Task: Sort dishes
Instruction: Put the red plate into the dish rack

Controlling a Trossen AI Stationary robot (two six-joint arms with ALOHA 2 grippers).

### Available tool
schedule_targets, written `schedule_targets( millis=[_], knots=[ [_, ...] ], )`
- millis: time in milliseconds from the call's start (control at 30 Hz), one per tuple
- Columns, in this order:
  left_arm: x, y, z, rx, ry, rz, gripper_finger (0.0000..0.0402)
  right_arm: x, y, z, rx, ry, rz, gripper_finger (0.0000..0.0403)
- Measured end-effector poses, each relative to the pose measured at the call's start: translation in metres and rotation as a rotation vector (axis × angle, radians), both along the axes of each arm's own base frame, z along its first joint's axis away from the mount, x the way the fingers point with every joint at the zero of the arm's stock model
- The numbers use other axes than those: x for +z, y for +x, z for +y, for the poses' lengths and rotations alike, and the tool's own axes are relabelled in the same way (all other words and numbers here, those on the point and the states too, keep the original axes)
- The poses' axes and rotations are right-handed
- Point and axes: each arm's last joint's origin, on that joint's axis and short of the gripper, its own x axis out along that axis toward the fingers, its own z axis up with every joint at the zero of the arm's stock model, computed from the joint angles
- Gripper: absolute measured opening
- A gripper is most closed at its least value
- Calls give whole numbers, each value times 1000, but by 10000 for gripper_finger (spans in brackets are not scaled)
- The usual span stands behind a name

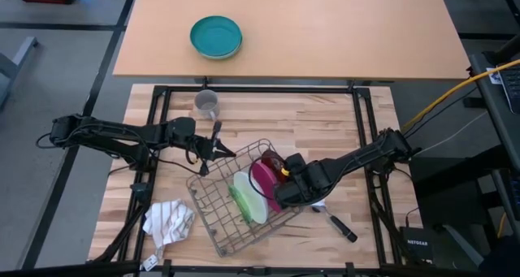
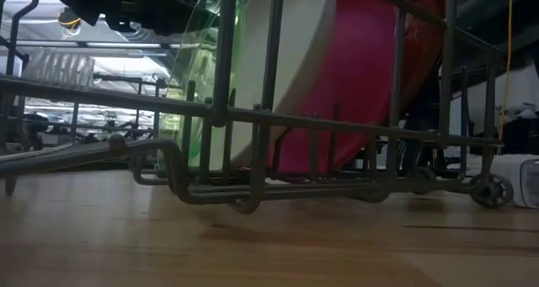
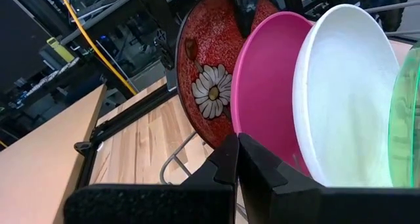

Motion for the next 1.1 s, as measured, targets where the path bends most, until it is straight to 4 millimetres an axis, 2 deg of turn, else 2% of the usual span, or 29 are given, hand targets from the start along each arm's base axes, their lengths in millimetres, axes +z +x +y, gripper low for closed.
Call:
schedule_targets(
  millis=[533, 933, 1100],
  knots=[
    [-1, 0, -1, -4, -1, 8, 1, -3, 10, 0, 78, -137, -82, 87],
    [-1, 0, -1, -5, -1, 14, 1, -3, 10, 0, 116, -147, -69, 88],
    [-3, -1, -1, -5, -2, 30, 1, -3, 12, -4, 114, -94, -55, 88]
  ],
)
